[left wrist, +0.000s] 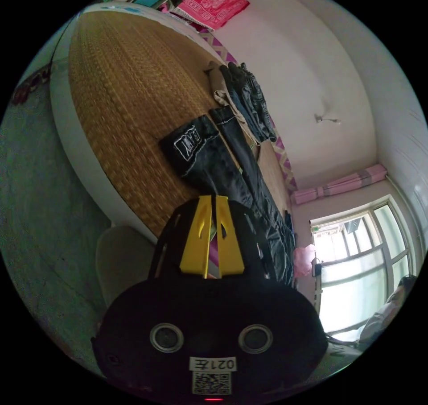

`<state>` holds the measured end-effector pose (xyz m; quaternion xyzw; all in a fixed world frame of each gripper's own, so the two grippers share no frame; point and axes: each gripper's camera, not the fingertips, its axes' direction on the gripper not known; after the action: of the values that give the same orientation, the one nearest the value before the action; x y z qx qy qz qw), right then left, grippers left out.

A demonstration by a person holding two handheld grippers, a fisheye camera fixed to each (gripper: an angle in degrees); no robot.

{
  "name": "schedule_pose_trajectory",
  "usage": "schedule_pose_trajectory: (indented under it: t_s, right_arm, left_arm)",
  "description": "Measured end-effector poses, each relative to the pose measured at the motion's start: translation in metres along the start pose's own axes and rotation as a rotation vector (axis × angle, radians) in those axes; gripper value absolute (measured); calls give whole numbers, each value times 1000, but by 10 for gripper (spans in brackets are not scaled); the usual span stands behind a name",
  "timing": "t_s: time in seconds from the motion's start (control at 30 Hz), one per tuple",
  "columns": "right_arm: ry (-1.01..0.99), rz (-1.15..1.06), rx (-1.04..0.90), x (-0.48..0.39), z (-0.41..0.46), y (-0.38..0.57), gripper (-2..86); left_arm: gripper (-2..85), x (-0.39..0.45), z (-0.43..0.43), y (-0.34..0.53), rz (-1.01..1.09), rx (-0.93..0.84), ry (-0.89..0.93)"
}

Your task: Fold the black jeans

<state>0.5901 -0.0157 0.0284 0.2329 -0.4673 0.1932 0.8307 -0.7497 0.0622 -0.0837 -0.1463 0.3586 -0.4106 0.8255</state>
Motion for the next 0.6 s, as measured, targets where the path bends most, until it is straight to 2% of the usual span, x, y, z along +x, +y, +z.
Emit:
schedule_pose_trajectory:
  t_s: [0.23,0.4,0.6]
  right_arm:
    - [-266,-92,-52,-55,16,-47,1]
    - [-255,-135,-112,-111,82,-114,1]
    - [-90,-55,-162,-119,204,-193,10]
  left_arm:
    - [-10,63,8,-43,259,19,81]
    - [-10,121,46,-114,316,-18,40]
    - [-9,160,160,-211,304,-147,-65]
